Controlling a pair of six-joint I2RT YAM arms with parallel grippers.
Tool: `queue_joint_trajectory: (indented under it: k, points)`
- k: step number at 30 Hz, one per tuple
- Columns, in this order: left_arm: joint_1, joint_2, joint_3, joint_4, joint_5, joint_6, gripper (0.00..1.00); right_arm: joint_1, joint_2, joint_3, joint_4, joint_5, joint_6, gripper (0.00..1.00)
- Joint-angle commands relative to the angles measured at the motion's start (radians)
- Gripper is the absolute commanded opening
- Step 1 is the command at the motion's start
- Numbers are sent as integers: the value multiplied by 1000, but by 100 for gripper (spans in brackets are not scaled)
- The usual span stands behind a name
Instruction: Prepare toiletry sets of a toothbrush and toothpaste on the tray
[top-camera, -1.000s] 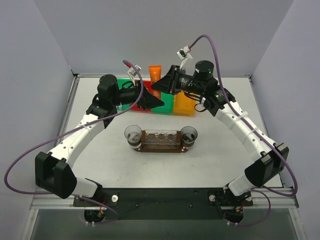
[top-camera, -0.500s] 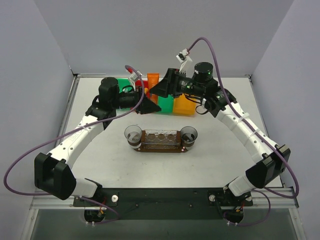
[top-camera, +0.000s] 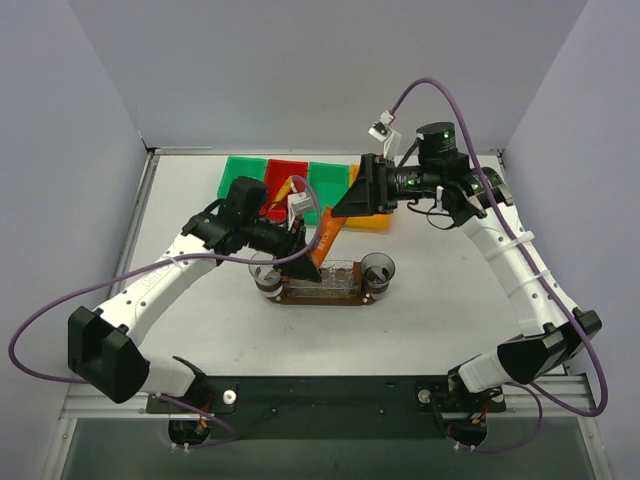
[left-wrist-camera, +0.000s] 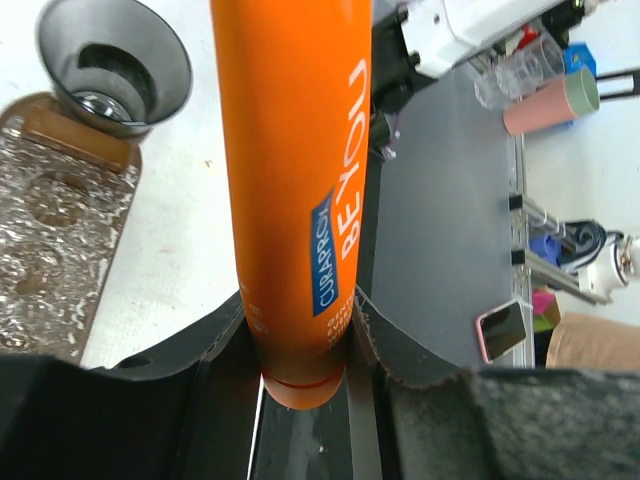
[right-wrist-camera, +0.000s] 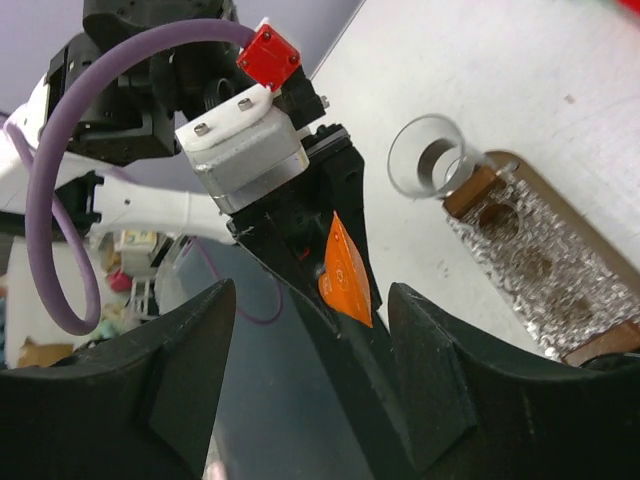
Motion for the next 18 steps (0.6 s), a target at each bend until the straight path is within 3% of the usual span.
queue_joint_trajectory:
  k: [1,11,18]
  points:
    - [-47,-31,65,-112,47,133,0,8,-4,22,-98,-136,-24,56]
    - [-90,-42,70,-143,18,150,0,75,-2,-12,-211,-88,-95,48]
    - [-94,-44,65,-137,18,144,0,103,-5,-32,-231,-52,-115,30]
